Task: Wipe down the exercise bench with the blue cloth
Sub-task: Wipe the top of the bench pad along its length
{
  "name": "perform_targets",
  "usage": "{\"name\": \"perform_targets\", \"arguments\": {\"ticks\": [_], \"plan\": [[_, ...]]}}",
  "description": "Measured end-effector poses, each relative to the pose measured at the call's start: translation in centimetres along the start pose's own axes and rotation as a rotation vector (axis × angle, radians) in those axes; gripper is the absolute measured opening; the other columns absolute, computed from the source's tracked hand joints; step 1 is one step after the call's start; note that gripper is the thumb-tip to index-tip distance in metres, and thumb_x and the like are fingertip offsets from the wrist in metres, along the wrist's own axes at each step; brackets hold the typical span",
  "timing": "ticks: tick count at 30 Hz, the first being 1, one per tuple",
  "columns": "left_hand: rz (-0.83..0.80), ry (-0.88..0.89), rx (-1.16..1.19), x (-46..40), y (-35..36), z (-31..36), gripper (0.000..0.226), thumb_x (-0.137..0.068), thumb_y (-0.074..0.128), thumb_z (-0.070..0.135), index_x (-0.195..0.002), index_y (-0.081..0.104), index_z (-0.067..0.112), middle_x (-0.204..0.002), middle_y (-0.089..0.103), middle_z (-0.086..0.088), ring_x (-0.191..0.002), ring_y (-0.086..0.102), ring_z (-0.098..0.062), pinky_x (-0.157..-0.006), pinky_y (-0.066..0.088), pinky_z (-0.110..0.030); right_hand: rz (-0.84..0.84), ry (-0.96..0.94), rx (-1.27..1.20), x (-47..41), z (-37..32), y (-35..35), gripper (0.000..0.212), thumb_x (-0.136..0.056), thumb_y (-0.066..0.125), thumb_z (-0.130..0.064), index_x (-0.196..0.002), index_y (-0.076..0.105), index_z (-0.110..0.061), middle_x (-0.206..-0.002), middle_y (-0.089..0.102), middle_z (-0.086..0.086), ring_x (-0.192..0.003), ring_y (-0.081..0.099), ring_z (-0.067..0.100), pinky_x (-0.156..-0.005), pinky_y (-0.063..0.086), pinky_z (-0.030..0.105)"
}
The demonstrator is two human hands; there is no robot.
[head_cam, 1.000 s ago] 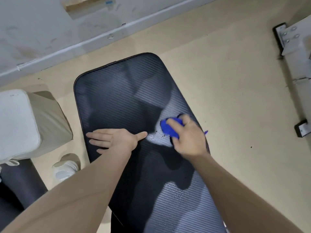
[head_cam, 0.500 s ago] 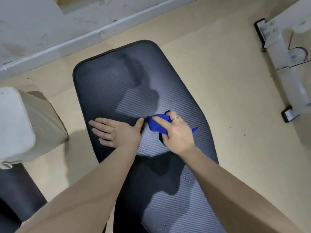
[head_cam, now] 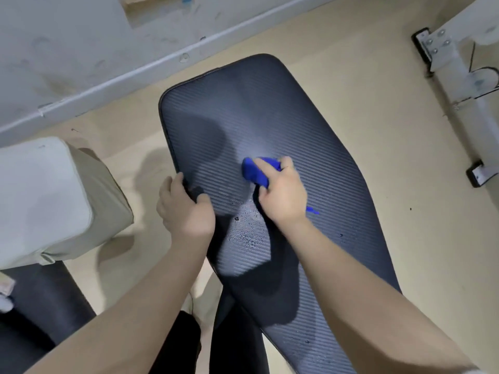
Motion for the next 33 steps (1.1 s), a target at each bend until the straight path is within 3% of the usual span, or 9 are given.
{"name": "perform_targets", "arguments": {"ticks": [3,6,8,10,12,16,21,27,33], "plan": [[-0.114,-0.08,0.243,-0.4,-0.2,-1.3,0.058,-0.096,0.039,0.012,-0.15,0.02,0.014,-0.153,0.031,0.002,-0.14,0.031,-0.012,-0.112,0.025,-0.025,0.135,0.212,-0.022,-1.6,0.2,-0.1,0.05,-0.08,0.053,-0.013,-0.126,0.052,-0.033,-0.115,0.045,0.013,-0.093,0.054,0.035,-0.072,0.049,0.038],[-0.273,-0.107,0.494,0.3,-0.5,-1.5,0.036,-0.097,0.03,0.004,-0.123,0.053,0.015,-0.115,0.062,0.007,-0.094,0.059,0.018,-0.079,0.038,0.001,0.001,-0.037,-0.024,3.3,-5.0,2.5,0.055,-0.071,0.06,-0.01,-0.122,0.055,-0.029,-0.105,0.049,0.017,-0.083,0.055,0.038,-0.064,0.053,0.04],[-0.368,-0.091,0.62,0.4,-0.7,-1.6,0.04,-0.096,0.025,0.002,-0.11,0.06,0.017,-0.095,0.07,0.01,-0.075,0.064,0.014,-0.07,0.046,-0.001,-0.099,-0.175,-0.045,6.0,-6.9,3.5,0.059,-0.066,0.064,-0.009,-0.122,0.057,-0.026,-0.104,0.051,0.018,-0.083,0.055,0.039,-0.062,0.053,0.042],[-0.428,-0.127,0.649,-0.1,-1.3,-1.9,0.04,-0.099,0.024,0.014,-0.105,0.061,0.028,-0.099,0.07,0.021,-0.092,0.061,0.011,-0.098,0.041,-0.012,-0.113,-0.207,-0.018,4.5,-7.1,3.3,0.055,-0.07,0.061,-0.009,-0.121,0.058,-0.029,-0.106,0.051,0.016,-0.087,0.053,0.038,-0.066,0.05,0.041],[-0.477,-0.151,0.634,-1.4,-1.7,-3.0,0.043,-0.099,0.02,0.023,-0.122,0.055,0.029,-0.13,0.058,0.016,-0.12,0.05,0.002,-0.112,0.026,-0.022,-0.046,-0.153,0.055,1.2,-7.2,3.0,0.052,-0.076,0.055,-0.009,-0.122,0.056,-0.033,-0.109,0.048,0.014,-0.091,0.05,0.037,-0.07,0.046,0.04],[-0.531,-0.192,0.654,-2.7,-1.8,-4.8,0.05,-0.099,0.016,0.023,-0.143,0.039,0.019,-0.143,0.046,0.007,-0.135,0.039,-0.008,-0.113,0.025,-0.027,0.058,-0.015,0.026,-0.9,-8.9,3.7,0.053,-0.079,0.053,-0.011,-0.125,0.053,-0.037,-0.119,0.045,0.012,-0.095,0.048,0.034,-0.075,0.047,0.04],[-0.601,-0.129,0.781,-1.9,-2.0,-3.9,0.048,-0.094,0.018,0.018,-0.113,0.061,0.016,-0.111,0.063,-0.001,-0.11,0.053,-0.014,-0.101,0.036,-0.032,-0.096,-0.238,-0.003,5.9,-9.5,4.9,0.044,-0.073,0.057,-0.017,-0.114,0.062,-0.033,-0.103,0.053,0.012,-0.08,0.053,0.035,-0.06,0.052,0.04],[-0.581,-0.18,0.757,-3.5,-1.8,-5.6,0.054,-0.098,0.011,0.028,-0.145,0.036,0.024,-0.147,0.044,0.01,-0.138,0.026,0.002,-0.115,0.006,-0.028,0.019,-0.274,0.079,-1.2,-10.2,4.4,0.05,-0.073,0.055,-0.006,-0.115,0.063,-0.032,-0.107,0.055,0.014,-0.082,0.053,0.036,-0.07,0.048,0.041],[-0.528,-0.283,0.766,-0.6,-2.5,-6.2,0.052,-0.101,0.012,0.042,-0.144,0.037,0.028,-0.148,0.042,0.008,-0.139,0.03,-0.005,-0.113,0.017,-0.03,-0.07,-0.411,0.109,8.9,-5.3,4.7,0.052,-0.064,0.045,-0.013,-0.109,0.063,-0.033,-0.097,0.056,0.011,-0.073,0.057,0.034,-0.061,0.052,0.04]]}}
Point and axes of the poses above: each hand's wrist, its own x-axis away from the middle knuckle, its own y-axis out of the palm, z = x × y, the point moved 3 cm from there along -x, towards the middle knuckle
